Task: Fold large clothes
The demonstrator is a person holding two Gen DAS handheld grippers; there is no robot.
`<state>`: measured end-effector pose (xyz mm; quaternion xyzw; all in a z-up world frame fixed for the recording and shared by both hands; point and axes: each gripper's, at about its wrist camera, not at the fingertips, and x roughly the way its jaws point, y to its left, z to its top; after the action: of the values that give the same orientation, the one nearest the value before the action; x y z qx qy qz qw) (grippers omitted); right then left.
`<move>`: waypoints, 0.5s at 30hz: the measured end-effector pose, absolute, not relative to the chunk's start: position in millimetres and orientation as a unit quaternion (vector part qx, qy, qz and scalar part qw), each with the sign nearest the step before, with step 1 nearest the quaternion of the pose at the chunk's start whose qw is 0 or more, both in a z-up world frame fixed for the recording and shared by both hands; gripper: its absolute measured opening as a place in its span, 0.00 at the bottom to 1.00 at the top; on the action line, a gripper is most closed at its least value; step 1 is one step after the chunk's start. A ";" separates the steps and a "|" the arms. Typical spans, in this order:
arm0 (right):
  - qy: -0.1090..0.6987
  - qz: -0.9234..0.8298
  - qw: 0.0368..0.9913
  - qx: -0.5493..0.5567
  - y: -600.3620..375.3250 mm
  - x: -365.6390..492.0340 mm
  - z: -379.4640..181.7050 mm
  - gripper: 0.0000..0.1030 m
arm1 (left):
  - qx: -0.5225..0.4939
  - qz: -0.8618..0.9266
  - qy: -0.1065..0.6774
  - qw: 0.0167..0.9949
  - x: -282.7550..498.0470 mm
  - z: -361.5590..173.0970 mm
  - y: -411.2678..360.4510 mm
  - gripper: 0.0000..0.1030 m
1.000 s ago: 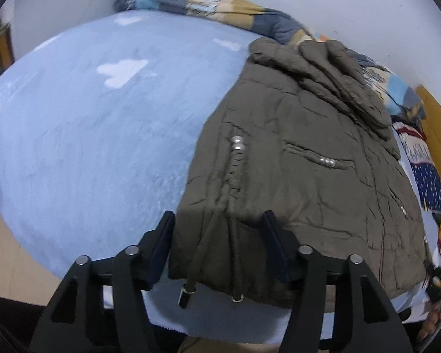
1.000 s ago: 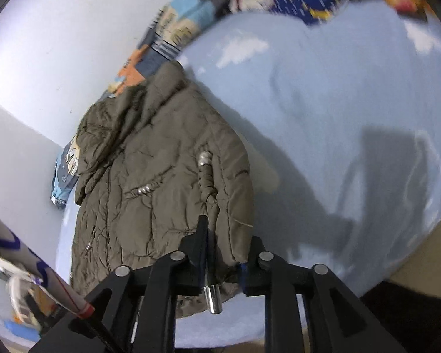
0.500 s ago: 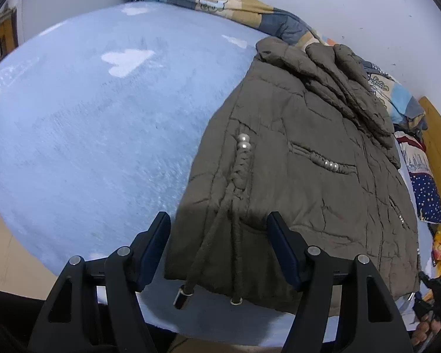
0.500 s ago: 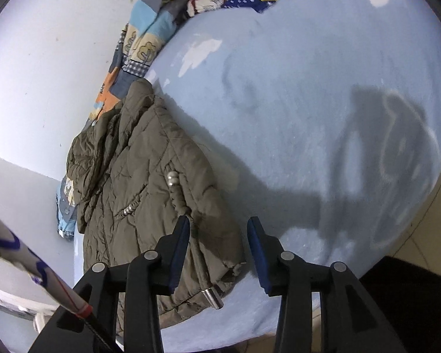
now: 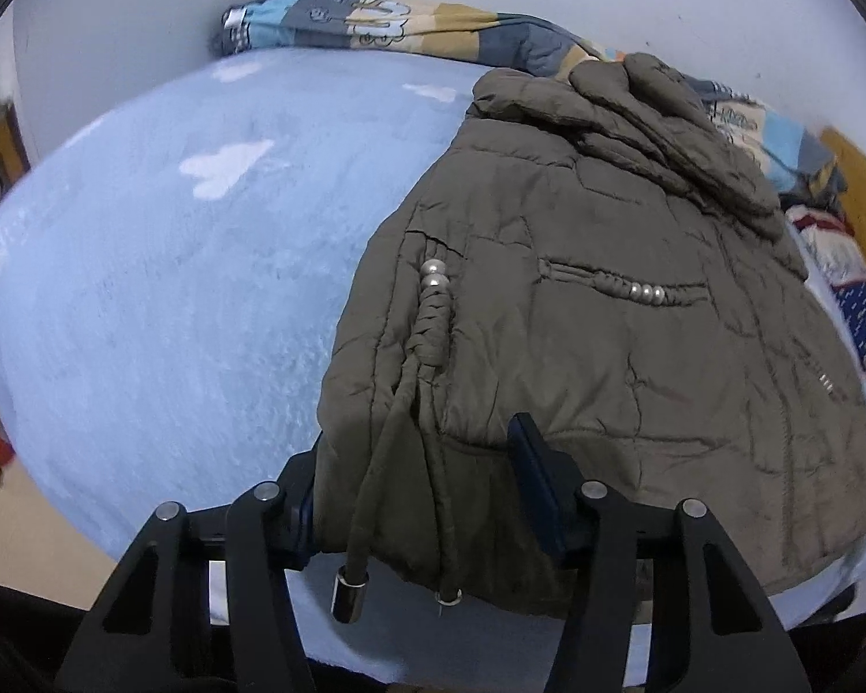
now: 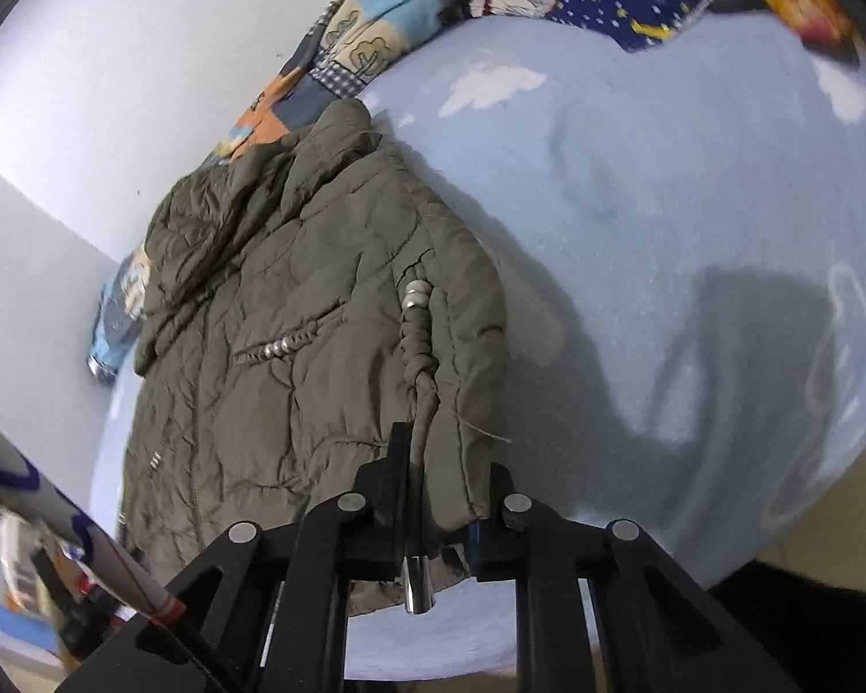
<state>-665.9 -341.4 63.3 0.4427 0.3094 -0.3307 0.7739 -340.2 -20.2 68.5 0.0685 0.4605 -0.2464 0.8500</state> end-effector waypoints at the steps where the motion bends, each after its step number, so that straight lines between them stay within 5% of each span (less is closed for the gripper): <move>1: 0.312 -0.332 0.771 0.445 -341.3 -666.1 59.9 0.15 | 0.075 -0.243 0.458 0.852 -341.1 67.9 -21.9 0.54; 15: 0.317 -0.351 0.748 0.466 -349.8 -659.3 38.0 0.22 | 0.115 -0.223 0.437 0.864 -345.4 60.8 -37.1 0.55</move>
<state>-659.3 -349.8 38.0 0.4662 0.3169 -0.3511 0.7476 -345.4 -37.1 60.8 0.1155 0.4368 -0.2225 0.8639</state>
